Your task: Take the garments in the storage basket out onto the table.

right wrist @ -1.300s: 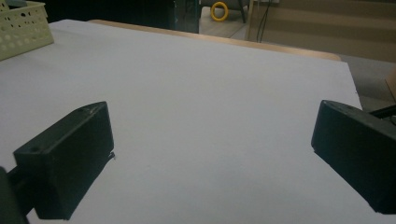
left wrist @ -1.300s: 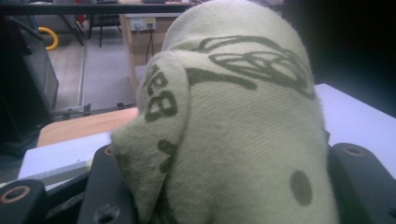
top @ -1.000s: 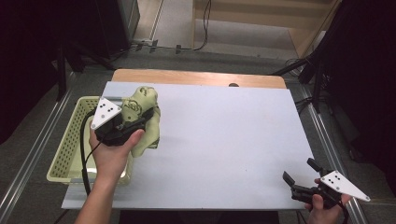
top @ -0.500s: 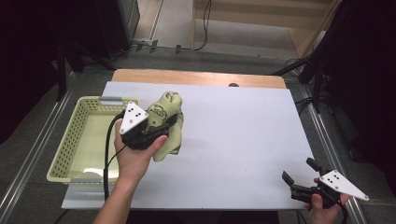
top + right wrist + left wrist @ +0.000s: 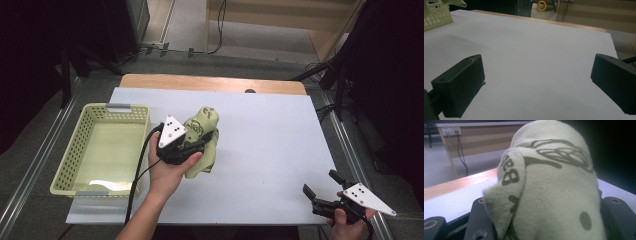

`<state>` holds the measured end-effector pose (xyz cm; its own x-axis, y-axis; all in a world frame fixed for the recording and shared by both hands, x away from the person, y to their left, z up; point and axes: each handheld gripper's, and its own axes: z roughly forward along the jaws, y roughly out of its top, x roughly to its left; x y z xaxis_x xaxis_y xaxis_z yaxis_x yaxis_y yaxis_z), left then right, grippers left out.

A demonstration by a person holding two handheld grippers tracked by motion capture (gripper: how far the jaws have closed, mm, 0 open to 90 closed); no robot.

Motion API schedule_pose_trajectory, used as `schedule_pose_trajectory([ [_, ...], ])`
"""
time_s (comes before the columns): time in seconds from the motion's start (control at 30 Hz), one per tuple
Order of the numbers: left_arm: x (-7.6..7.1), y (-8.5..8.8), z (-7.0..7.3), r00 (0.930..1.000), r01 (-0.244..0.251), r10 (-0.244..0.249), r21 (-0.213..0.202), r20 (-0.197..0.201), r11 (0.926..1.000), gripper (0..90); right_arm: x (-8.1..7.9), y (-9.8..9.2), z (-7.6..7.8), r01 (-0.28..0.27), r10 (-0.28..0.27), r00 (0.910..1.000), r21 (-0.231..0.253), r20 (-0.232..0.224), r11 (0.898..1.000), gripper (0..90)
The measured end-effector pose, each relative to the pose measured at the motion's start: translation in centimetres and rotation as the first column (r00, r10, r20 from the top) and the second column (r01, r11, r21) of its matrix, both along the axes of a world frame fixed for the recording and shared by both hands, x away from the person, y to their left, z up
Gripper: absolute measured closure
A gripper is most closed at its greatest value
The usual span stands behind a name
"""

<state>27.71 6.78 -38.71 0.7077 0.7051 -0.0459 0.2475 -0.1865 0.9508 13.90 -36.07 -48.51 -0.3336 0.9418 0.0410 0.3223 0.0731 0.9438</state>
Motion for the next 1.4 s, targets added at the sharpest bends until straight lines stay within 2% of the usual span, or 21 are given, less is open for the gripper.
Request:
schedule_pose_trajectory([
  [0.13, 0.0, -1.0, -0.7, 0.9997, 0.021, -0.021, 0.002, -0.009, 0.9998, 41.0, 0.0, 0.0, 0.0, 0.000, 0.000, 1.0000, -0.004, -0.001, 1.000, 0.0],
  [0.27, 0.0, -2.1, -1.5, 0.9991, 0.041, -0.040, 0.023, -0.015, 0.9989, 40.8, 0.0, 0.0, 0.0, -0.003, 0.003, 1.0000, -0.004, -0.001, 1.000, 0.0],
  [0.57, 0.3, -3.4, -3.3, 0.9979, 0.059, -0.058, 0.056, -0.029, 0.9967, 40.1, 0.1, 0.3, -0.1, -0.013, 0.013, 0.9999, -0.009, -0.006, 1.000, 0.0],
  [0.7, 0.6, -3.8, -4.3, 0.9954, 0.083, -0.080, 0.053, -0.053, 0.9952, 39.2, 0.1, 0.3, -0.1, -0.013, 0.013, 0.9999, -0.006, -0.009, 1.000, 0.0],
  [0.77, 0.8, -4.1, -5.0, 0.9941, 0.091, -0.086, 0.063, -0.066, 0.9939, 38.8, 0.2, 0.4, -0.1, -0.017, 0.017, 0.9998, -0.008, -0.009, 1.000, 0.0],
  [1.0, 1.4, -5.0, -7.0, 0.9900, 0.093, -0.084, 0.080, -0.113, 0.9924, 37.5, 0.2, 0.4, -0.2, -0.019, 0.019, 0.9998, -0.011, -0.010, 1.000, 0.0],
  [1.17, 1.7, -5.6, -7.6, 0.9900, 0.093, -0.083, 0.090, -0.114, 0.9915, 37.4, 0.2, 0.4, -0.2, -0.018, 0.018, 0.9998, -0.009, -0.013, 1.000, 0.0],
  [1.4, 2.7, -6.1, -8.0, 0.9921, 0.065, -0.053, 0.103, -0.113, 0.9926, 37.1, 0.2, 0.5, -0.2, -0.021, 0.021, 0.9997, -0.007, -0.013, 1.000, 0.0],
])
